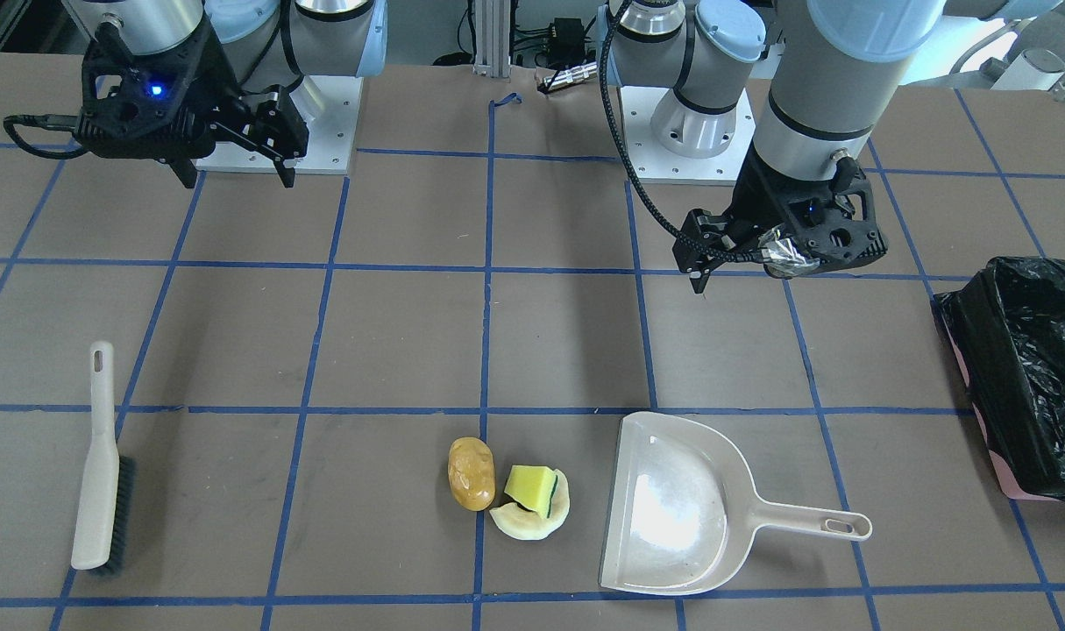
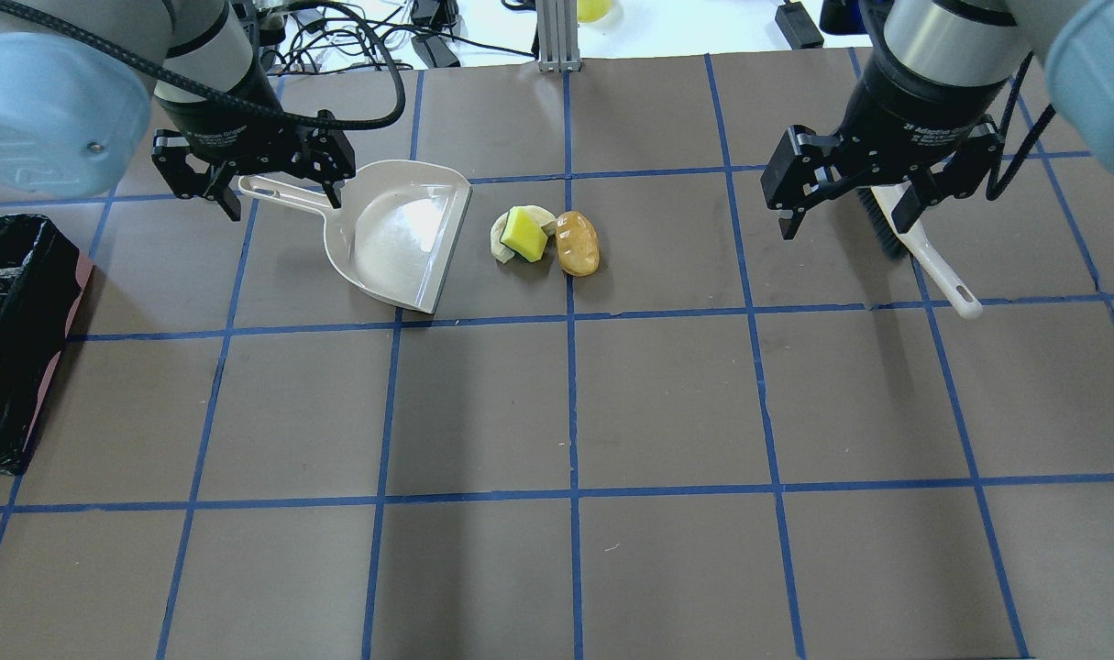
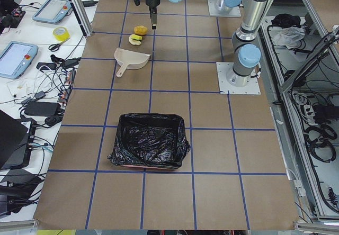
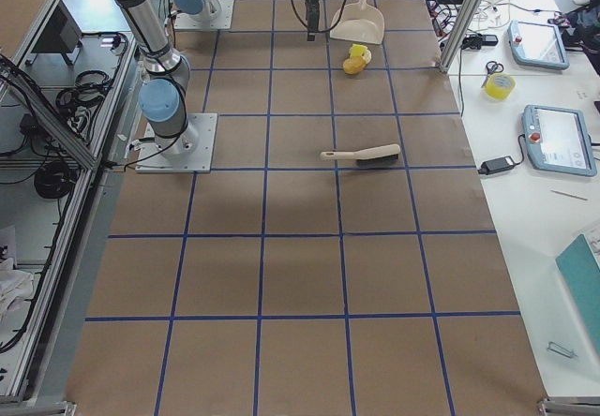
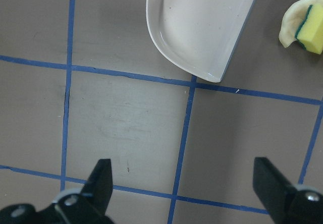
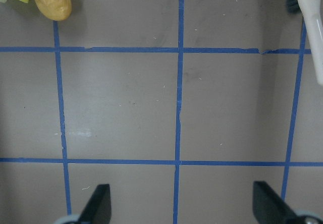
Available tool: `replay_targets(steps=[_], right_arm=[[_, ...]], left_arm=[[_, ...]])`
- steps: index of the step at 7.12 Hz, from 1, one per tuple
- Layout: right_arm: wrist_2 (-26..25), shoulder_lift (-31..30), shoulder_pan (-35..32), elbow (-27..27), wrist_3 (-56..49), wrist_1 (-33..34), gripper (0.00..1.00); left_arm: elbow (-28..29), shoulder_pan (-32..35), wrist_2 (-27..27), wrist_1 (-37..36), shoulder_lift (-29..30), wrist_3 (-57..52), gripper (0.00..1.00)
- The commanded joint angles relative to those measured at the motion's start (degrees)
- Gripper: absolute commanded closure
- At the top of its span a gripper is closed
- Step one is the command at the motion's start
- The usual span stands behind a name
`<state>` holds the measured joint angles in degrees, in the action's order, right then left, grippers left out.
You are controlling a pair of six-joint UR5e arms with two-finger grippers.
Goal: Sweep and dump trash into bin
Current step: 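Open both grippers and raise them away from the dustpan and brush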
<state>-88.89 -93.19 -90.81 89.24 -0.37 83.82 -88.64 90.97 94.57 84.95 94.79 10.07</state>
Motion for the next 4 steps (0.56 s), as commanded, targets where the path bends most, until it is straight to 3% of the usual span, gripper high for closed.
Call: replay_targets(steps=[1, 4], right_arm=[[-0.48, -0.07, 0.02, -0.12, 0.28, -0.32, 0.00], [-0.66, -0.33, 0.20, -0.47, 0.46, 1.17, 0.00]], left_arm=[[-0.13, 0.17, -1.83, 0.22, -1.09, -0.23, 0.00], [-0.31, -1.58, -0.97, -1.01, 0.22, -13.11, 0.00]])
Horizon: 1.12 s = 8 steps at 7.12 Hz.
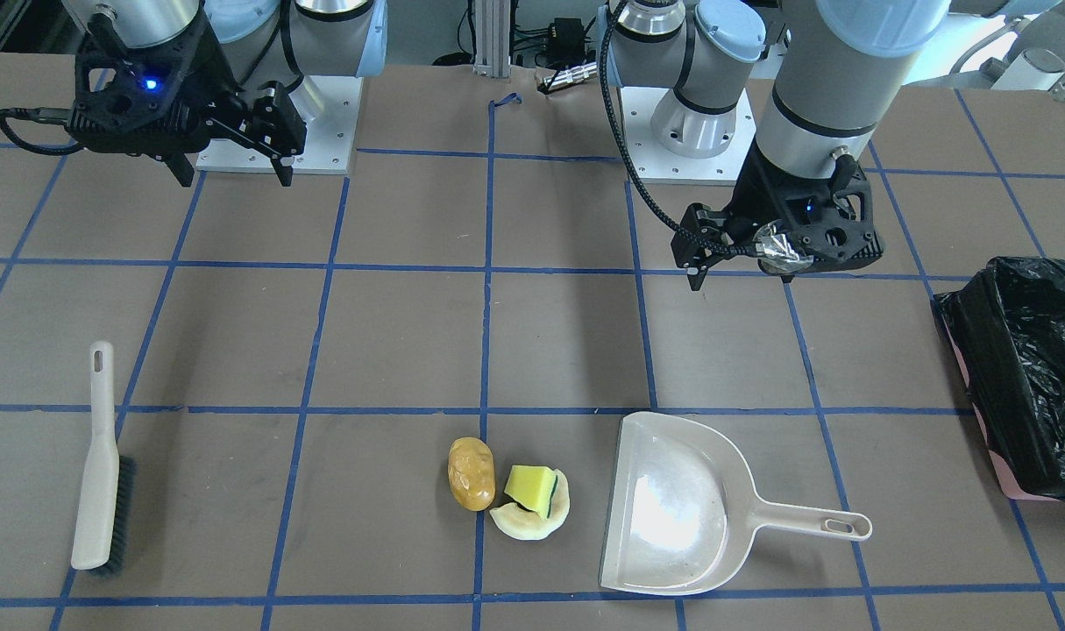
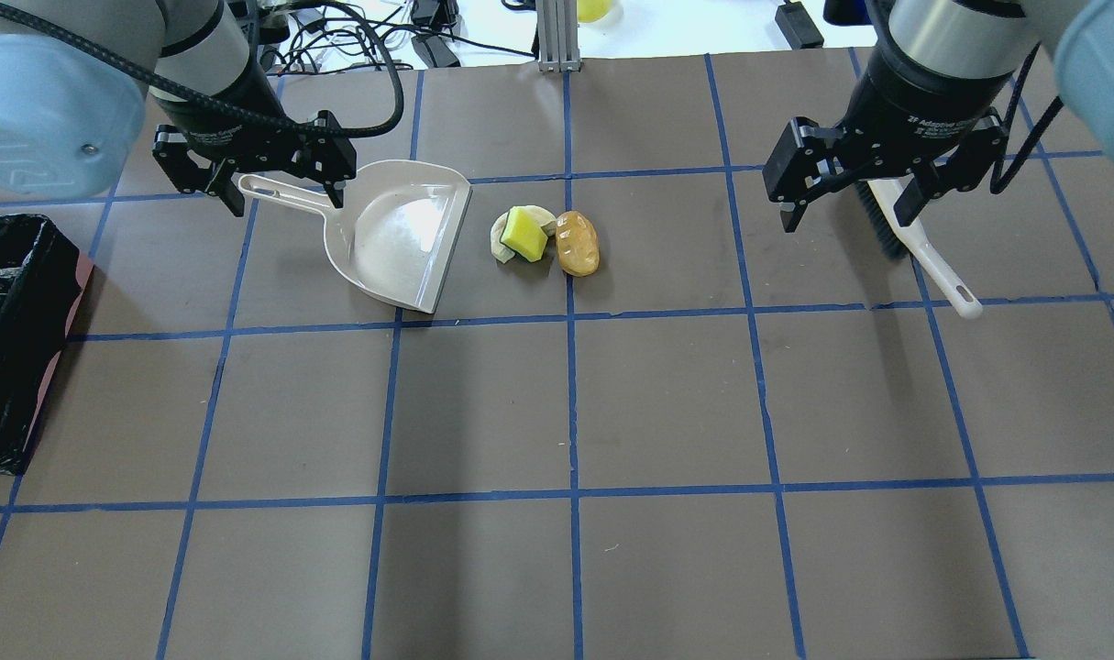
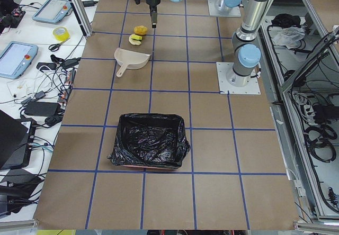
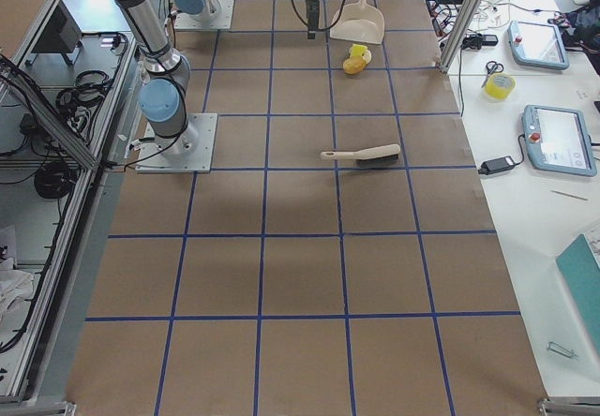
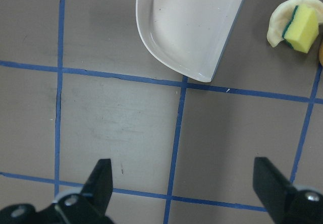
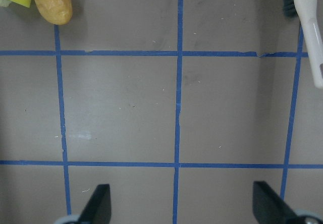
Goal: Sweep and dump trash into bin
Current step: 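Open both grippers and raise them away from the dustpan and brush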
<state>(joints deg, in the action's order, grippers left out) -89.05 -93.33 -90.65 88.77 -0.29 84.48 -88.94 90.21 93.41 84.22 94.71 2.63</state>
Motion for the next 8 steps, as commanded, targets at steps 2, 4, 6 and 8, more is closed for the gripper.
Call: replay_targets(steps=[2, 4, 6, 8], right_arm=[[-0.51, 0.16, 1.69, 0.53, -2.94, 0.69, 0.00], [-0.34, 0.34, 10.70, 0.53, -17.67, 1.21, 0.00], [-2.78, 2.00, 17.84, 0.97, -29.54, 2.87, 0.00], [-5.35, 3.76, 22.16, 3.77, -37.48, 7.86, 0.00]], left_arm=[[-0.18, -8.69, 0.45, -0.37, 1.87, -20.04, 0.00], [-0.35, -15.20, 0.63, -5.34, 4.76, -43.56, 0.00], [-0.88, -18.66, 0.10, -14.31, 8.89, -54.73, 0.00], [-2.19, -18.14, -3.66, -21.52, 14.59, -54.22, 0.00]])
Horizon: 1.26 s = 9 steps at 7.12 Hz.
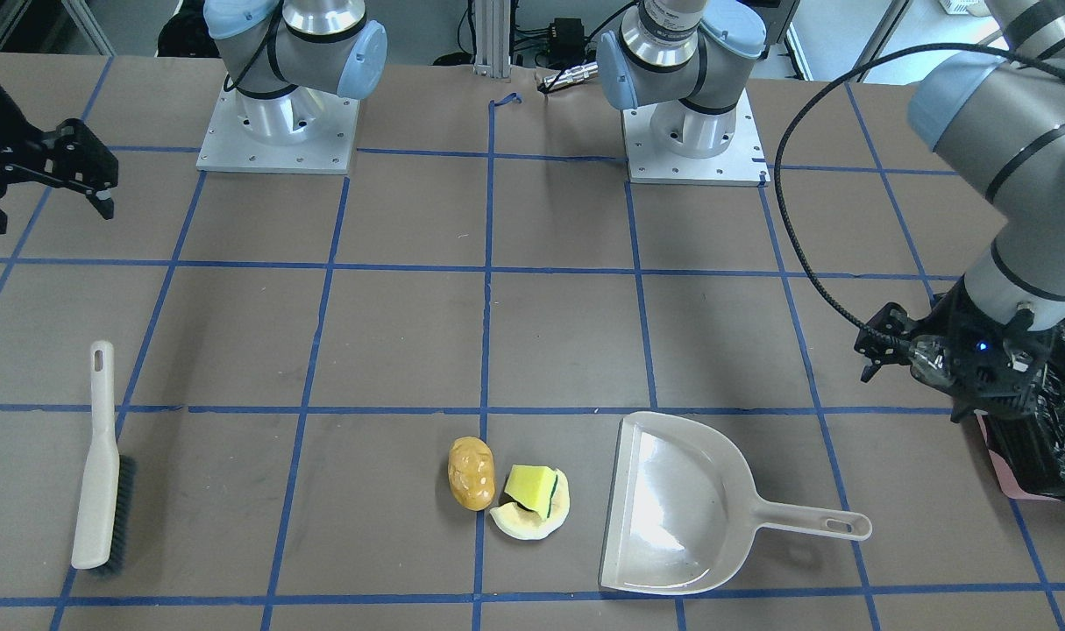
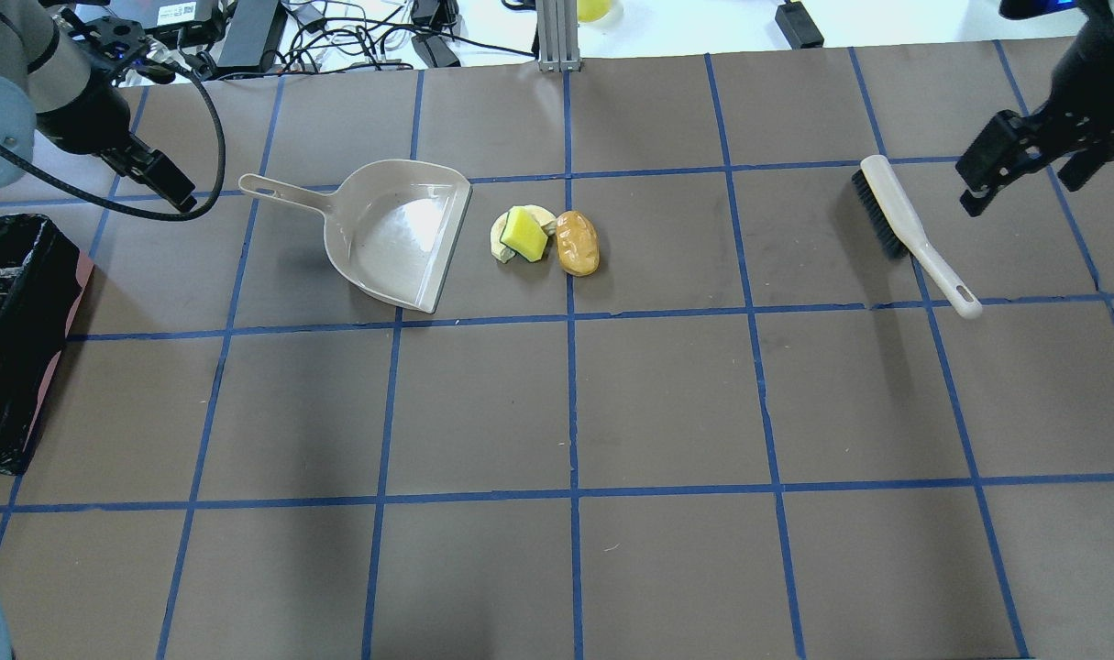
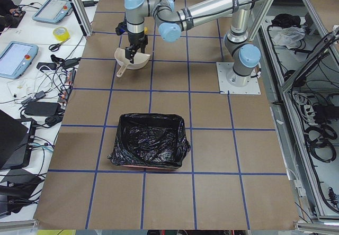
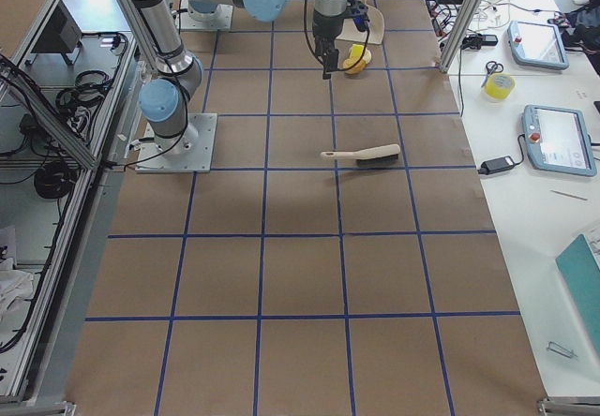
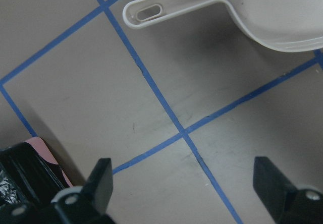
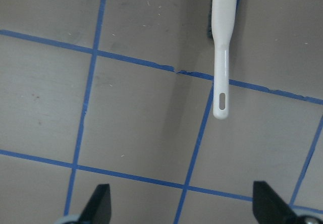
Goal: Sweep and dump trash into bin
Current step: 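Open both grippers and raise them away from the dustpan and brush, then lower the left gripper onto the dustpan handle while the right descends to the brush handle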
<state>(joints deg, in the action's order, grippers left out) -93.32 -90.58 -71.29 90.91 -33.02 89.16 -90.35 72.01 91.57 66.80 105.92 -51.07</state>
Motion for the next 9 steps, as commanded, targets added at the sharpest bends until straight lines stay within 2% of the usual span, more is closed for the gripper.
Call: replay_targets(steps=[1, 2, 3, 5, 7, 9], right_arm=[[-0.73, 2.15, 4.91, 4.17, -6.25, 6.52, 0.00], [-0.47, 3.73, 6.41, 6.54, -9.39, 11.43, 0.00], [-0.38, 6.00, 6.68, 8.83, -9.77, 15.48, 0.00], [-0.11, 9.79, 6.69, 10.34, -9.34, 18.67, 0.00], [-0.11, 15.32, 6.51, 10.26, -8.90, 24.10, 0.00], [-0.20, 19.19, 6.07, 10.26, -5.59, 27.47, 0.00]], left_arm=[[-0.88, 0.67, -1.31, -4.57, 4.55, -1.74, 0.00], [-0.45, 1.98, -1.82, -4.49, 4.47, -6.02, 0.00], [-0.27, 3.12, -1.48, -4.57, 4.82, -15.98, 0.00], [0.60, 3.31, -1.13, -4.66, 6.74, -23.60, 0.00], [1.05, 3.48, -1.83, -10.88, 10.43, -31.15, 0.00], [7.69, 5.14, -3.06, -8.64, 14.20, -42.57, 0.00]])
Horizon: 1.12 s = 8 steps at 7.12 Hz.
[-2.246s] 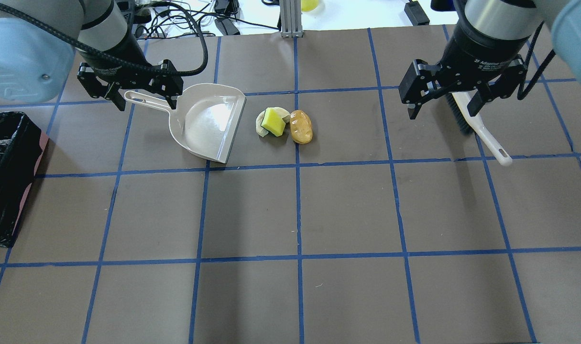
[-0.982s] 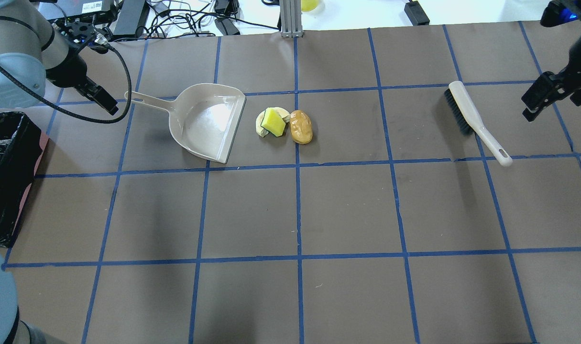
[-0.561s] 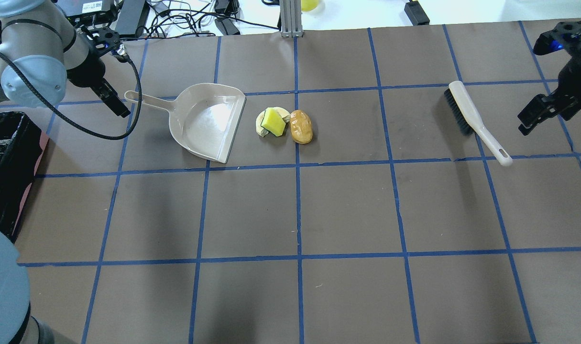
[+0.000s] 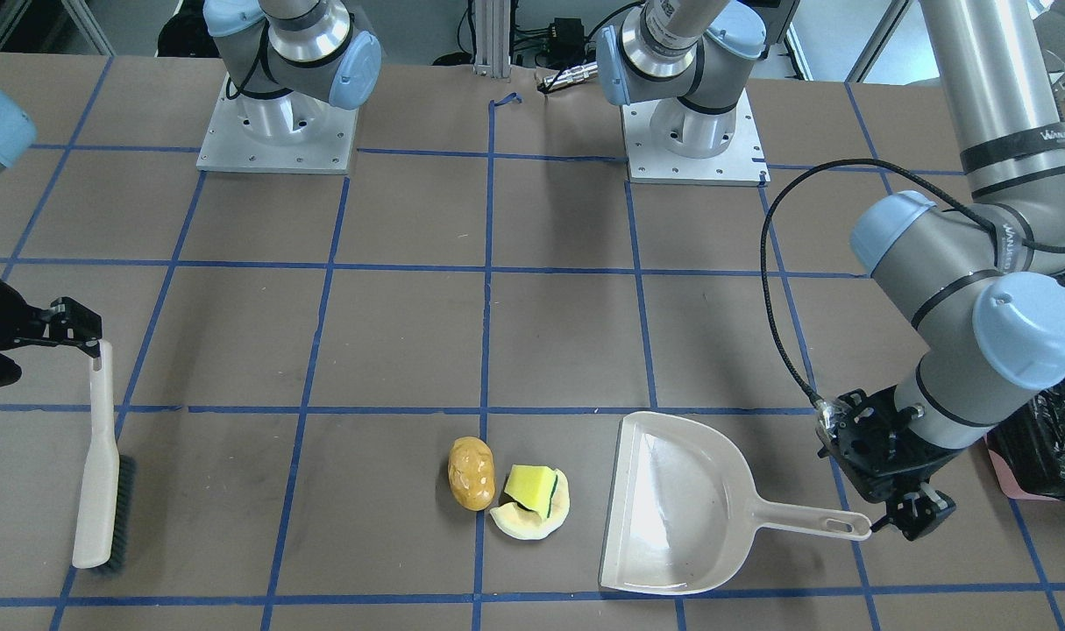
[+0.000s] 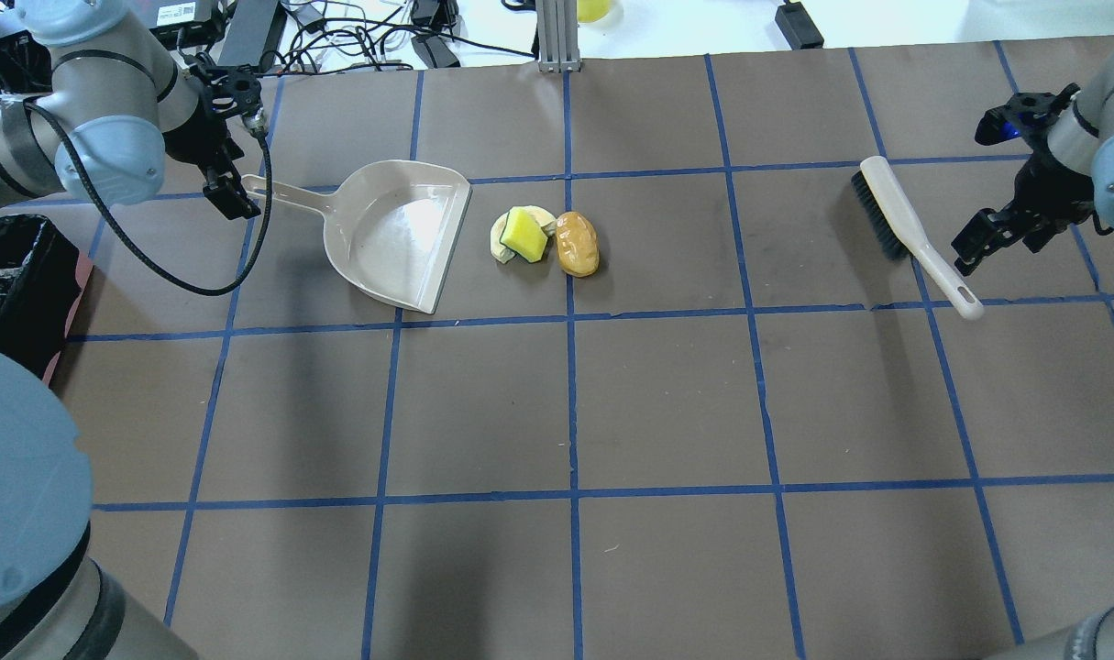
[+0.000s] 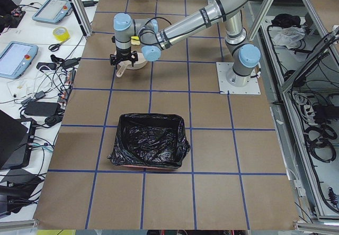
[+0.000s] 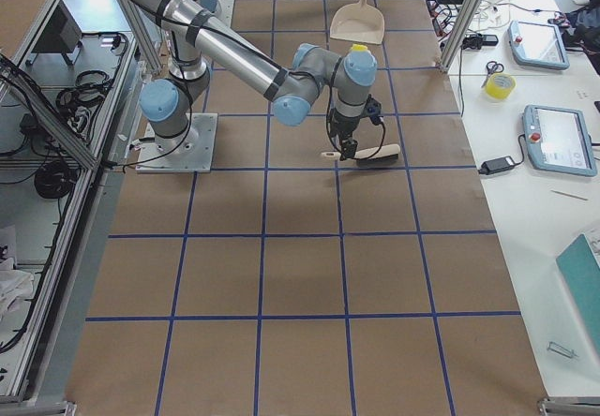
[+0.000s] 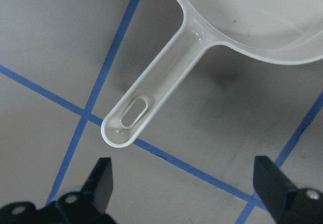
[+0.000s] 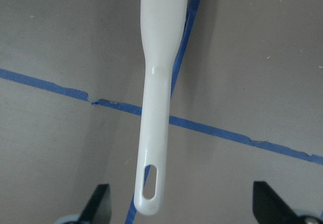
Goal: Sweep and dump trash into bin
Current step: 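Lower the left gripper onto the dustpan handle while the right descends to the brush handle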
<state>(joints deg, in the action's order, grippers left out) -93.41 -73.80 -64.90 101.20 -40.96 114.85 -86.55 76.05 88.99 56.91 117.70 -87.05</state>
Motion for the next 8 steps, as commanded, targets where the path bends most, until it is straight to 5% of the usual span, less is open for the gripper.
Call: replay_targets(steps=[1, 5, 8], right_arm=[[-0.19, 2.95, -0.49, -0.03, 4.21, 1.69, 0.00], [-0.10, 5.58, -2.42, 0.05, 4.14, 1.60, 0.00], [-0.72, 6.56, -2.33, 0.05, 3.79, 1.60, 0.16]], left_arm=[[5.23, 2.60, -0.05, 3.45, 3.84, -11.68, 0.00], [4.72, 3.23, 4.78, 6.18, 5.35, -19.91, 0.01], [5.51, 3.14, 7.42, 5.94, 6.22, -18.07, 0.05]])
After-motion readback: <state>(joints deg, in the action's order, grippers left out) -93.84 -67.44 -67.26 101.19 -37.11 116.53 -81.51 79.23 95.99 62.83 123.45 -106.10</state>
